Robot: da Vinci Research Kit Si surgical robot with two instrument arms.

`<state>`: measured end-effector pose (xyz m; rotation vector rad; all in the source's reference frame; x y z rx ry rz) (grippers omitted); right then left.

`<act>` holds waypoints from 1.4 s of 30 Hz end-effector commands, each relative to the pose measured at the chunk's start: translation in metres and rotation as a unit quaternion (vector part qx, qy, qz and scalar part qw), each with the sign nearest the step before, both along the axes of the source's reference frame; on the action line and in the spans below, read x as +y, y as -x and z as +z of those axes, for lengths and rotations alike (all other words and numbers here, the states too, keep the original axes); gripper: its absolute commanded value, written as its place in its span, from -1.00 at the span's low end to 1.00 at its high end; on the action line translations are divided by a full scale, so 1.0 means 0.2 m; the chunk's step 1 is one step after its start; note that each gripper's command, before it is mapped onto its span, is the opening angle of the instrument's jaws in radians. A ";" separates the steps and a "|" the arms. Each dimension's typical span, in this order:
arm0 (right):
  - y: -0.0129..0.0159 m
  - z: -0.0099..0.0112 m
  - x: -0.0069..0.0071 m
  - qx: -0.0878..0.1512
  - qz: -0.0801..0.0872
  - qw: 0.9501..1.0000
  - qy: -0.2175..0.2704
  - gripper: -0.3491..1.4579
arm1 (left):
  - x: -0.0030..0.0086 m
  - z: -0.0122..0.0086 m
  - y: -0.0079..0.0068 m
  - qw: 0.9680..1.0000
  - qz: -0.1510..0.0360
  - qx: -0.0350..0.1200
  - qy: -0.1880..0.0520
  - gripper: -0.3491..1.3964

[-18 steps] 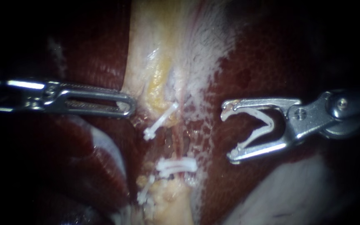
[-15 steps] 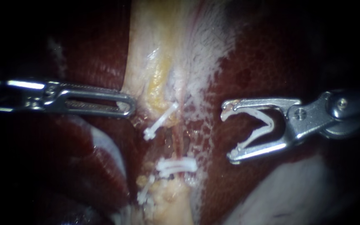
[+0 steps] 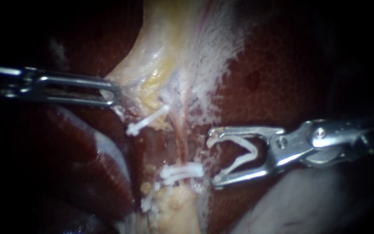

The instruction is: Clipping third clip right tube

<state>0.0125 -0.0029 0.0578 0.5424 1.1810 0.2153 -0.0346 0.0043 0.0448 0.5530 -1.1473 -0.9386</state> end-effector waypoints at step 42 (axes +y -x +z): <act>-0.042 0.011 0.006 0.015 -0.044 0.998 -0.038 -0.10 | -0.007 -0.019 0.006 1.000 -0.004 -0.005 0.014 -1.00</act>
